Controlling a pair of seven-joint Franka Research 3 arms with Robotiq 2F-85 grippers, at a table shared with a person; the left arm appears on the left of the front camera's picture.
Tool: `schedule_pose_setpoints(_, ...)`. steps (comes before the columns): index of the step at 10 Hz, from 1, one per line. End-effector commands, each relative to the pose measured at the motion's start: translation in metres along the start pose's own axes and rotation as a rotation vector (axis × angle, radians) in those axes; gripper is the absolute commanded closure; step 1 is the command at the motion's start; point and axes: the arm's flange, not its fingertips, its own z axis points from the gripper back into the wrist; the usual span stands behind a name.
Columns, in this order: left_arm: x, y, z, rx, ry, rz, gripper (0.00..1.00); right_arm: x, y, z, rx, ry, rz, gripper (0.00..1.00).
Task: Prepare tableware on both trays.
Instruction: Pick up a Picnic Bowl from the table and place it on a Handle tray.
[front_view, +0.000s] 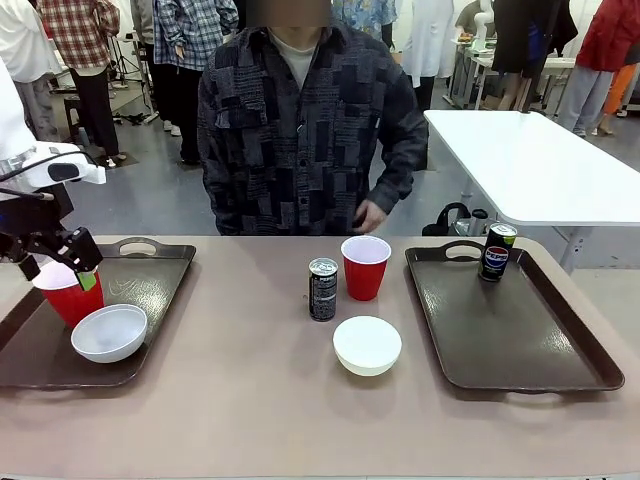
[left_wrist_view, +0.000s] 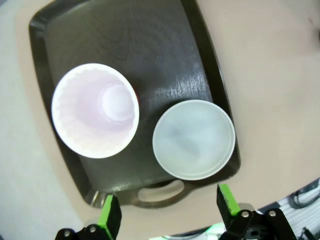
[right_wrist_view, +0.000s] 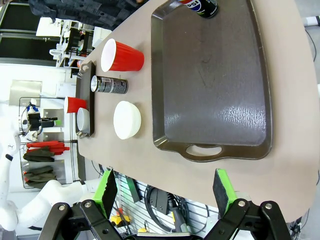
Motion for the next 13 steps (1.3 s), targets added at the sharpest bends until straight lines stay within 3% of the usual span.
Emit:
schedule_pose_setpoints(1, -0.002, 0.001, -0.005, -0.008, -0.006, -0.017, 0.0, 0.001, 0.0, -0.001, 0.021, -0.006, 0.003, 0.0)
schedule_pose_setpoints(6, -0.002, 0.0, -0.004, -0.001, 0.007, -0.002, 0.0, 0.001, 0.0, -0.001, 0.021, -0.006, 0.003, 0.0)
schedule_pose_setpoints(9, 0.001, 0.024, 0.037, -0.284, -0.032, -0.065, 0.0, 0.002, 0.026, -0.016, -0.057, 0.032, 0.004, 0.0)
schedule_pose_setpoints(11, -0.014, 0.067, 0.061, -0.503, -0.115, -0.051, 0.0, 0.011, 0.082, -0.03, -0.192, 0.104, 0.031, 0.0)
schedule_pose_setpoints(13, -0.036, 0.113, 0.059, -0.651, -0.167, 0.02, 0.0, 0.009, 0.128, -0.051, -0.278, 0.149, 0.062, 0.0)
